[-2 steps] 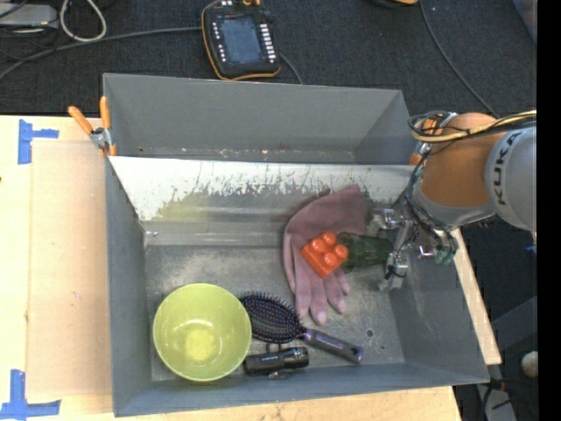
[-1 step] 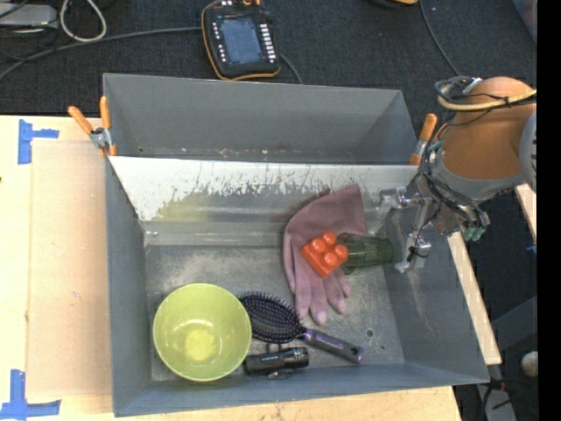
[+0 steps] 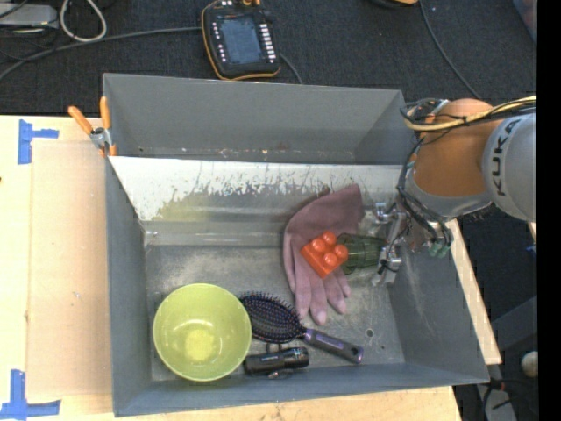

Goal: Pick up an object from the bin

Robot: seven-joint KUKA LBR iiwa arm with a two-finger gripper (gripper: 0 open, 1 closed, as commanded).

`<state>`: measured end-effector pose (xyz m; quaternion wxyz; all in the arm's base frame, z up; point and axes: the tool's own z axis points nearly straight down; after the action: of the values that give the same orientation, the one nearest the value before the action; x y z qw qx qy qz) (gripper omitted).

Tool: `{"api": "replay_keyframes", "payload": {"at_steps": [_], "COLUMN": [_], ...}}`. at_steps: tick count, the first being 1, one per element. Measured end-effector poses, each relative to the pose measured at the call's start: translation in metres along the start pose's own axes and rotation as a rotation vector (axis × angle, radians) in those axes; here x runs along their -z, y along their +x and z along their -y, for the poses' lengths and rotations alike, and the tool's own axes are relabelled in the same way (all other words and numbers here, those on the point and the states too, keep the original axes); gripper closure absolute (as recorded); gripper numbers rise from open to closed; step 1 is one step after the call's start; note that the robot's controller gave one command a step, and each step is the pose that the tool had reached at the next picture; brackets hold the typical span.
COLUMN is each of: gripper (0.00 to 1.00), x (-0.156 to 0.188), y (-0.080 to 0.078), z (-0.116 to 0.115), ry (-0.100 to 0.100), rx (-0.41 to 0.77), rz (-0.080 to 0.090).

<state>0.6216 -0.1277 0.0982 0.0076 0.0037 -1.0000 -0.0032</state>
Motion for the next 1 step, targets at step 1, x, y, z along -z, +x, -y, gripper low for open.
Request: {"api": "replay_keyframes", "payload": {"at_steps": [1], "gripper": [0.00], "x": [-0.0286], "y": [-0.0004], "z": [0.0221], "ry": [0.007], "rx": [0.132], "rz": [0.026]}}
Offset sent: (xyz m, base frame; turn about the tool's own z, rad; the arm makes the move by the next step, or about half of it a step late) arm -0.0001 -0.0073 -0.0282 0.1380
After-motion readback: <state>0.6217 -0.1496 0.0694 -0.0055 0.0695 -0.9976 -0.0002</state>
